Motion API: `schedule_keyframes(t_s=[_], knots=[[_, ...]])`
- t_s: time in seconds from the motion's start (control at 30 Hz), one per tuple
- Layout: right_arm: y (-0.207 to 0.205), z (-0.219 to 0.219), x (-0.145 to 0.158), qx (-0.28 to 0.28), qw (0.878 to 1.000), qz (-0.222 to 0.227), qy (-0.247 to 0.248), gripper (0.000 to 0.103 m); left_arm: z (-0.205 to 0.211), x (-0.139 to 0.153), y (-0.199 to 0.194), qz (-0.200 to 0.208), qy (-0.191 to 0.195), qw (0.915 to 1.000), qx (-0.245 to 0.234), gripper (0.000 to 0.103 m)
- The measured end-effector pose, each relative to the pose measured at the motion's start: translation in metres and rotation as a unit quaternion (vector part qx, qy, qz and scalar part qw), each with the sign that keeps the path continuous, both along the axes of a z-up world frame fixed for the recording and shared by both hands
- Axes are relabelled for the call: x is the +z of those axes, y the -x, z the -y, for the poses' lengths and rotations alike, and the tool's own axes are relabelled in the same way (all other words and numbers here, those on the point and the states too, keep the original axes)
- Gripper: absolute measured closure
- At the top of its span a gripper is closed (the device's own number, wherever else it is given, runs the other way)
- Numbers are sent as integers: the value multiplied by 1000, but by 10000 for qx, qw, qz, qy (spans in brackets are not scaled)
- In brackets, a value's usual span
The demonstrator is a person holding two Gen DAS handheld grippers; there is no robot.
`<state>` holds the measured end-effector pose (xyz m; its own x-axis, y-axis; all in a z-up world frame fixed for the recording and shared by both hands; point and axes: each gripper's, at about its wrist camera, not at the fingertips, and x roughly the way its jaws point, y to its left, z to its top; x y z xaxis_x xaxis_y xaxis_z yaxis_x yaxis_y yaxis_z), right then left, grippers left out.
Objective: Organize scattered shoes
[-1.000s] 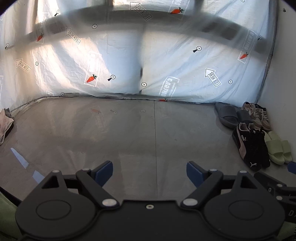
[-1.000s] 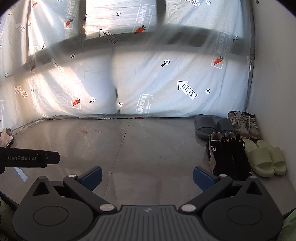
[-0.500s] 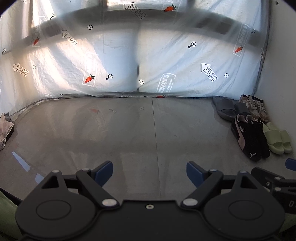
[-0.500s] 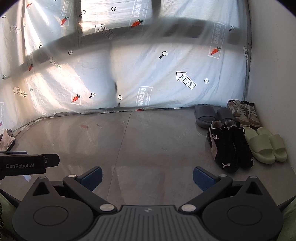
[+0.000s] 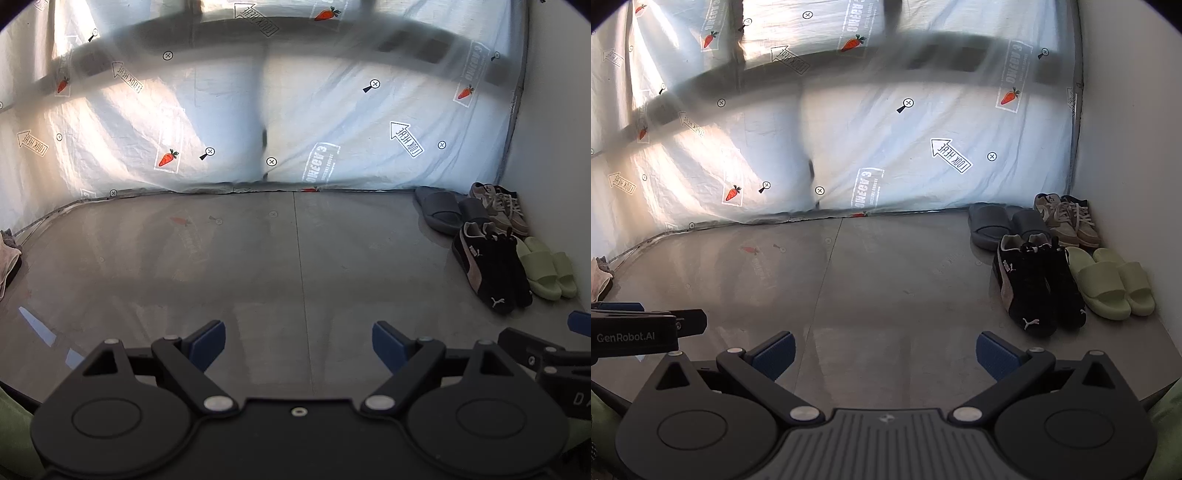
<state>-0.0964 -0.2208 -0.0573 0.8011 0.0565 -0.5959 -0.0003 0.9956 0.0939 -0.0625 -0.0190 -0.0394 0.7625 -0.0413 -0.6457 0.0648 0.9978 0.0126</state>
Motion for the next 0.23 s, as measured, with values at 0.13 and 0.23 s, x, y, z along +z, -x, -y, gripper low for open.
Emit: schedule_keyframes(t_s=[0.13,0.23], knots=[[0,0,1,7,10000,4,8,0,-1,0,0,7,-2,10000,-1,16],[-1,-1,0,21,10000,2,8,0,0,0,0,6,-1,10000,3,16]])
